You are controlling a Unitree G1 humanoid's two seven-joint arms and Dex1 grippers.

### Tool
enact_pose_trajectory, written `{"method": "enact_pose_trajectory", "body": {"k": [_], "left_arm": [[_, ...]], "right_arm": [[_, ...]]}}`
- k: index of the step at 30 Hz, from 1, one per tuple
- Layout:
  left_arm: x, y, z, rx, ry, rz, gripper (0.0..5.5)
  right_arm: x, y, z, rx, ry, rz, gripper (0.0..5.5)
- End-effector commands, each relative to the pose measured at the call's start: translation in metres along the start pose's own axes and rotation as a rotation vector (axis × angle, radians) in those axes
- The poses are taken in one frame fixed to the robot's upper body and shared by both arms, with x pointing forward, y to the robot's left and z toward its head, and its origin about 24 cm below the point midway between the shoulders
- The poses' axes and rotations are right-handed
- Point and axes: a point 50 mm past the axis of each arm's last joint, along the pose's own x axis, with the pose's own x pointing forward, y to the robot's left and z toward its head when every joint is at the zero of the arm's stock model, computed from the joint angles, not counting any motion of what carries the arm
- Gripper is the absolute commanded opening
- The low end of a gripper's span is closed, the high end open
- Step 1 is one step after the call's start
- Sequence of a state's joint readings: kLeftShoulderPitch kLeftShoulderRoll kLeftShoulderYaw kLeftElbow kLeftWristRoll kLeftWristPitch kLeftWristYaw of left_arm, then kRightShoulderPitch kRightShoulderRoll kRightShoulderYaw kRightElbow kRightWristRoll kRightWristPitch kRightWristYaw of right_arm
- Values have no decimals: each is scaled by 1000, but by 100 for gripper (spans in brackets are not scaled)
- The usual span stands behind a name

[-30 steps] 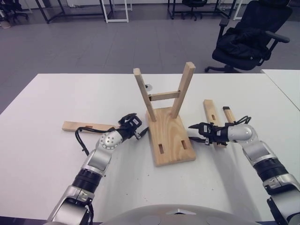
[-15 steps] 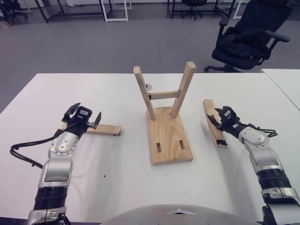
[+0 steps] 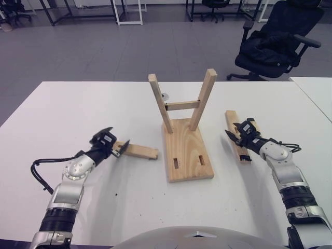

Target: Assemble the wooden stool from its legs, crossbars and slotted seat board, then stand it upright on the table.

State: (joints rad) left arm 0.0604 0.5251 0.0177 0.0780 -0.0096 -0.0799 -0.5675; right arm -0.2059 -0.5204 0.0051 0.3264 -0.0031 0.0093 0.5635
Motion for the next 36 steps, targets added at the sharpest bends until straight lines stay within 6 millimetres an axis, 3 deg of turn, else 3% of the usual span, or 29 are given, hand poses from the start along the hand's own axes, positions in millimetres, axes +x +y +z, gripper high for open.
{"method": "enact_pose_trajectory", "body": {"k": [1, 3, 8, 10, 12, 17, 19, 24, 26, 28, 32, 36], "left_arm": [[-10, -30, -9, 36, -24, -259, 450], [-6, -14, -2, 114, -67, -237, 450], [-1, 36, 29, 190, -187, 23, 450], [-16, 41, 43, 187, -233, 69, 450], [-38, 38, 45, 173, -218, 60, 450], [-111, 34, 11, 121, 54, -52, 450], [-116, 34, 2, 141, 140, -132, 450], [-94, 30, -31, 208, 267, -146, 450], [-64, 35, -40, 254, 273, -81, 450], [-33, 39, -39, 299, 250, -36, 450], [10, 42, -27, 328, 162, -1, 450], [21, 43, -19, 292, 94, 42, 450]], "right_arm": [[0, -9, 3, -18, 0, 5, 227], [1, -9, 3, -18, 2, 9, 227], [4, -7, 4, -18, -6, 12, 227], [1, -9, 1, -18, -2, 2, 227], [-2, -11, -2, -15, 6, -10, 227], [-11, -9, -16, -2, 46, -28, 227], [-12, -8, -21, 2, 58, -34, 227], [-7, -8, -22, -8, 71, -25, 227], [-7, -7, -25, -16, 83, -20, 227], [-6, -7, -25, -24, 86, -19, 227], [-4, -9, -25, -24, 83, -44, 227], [-10, -28, -10, 73, -28, -205, 227]]}}
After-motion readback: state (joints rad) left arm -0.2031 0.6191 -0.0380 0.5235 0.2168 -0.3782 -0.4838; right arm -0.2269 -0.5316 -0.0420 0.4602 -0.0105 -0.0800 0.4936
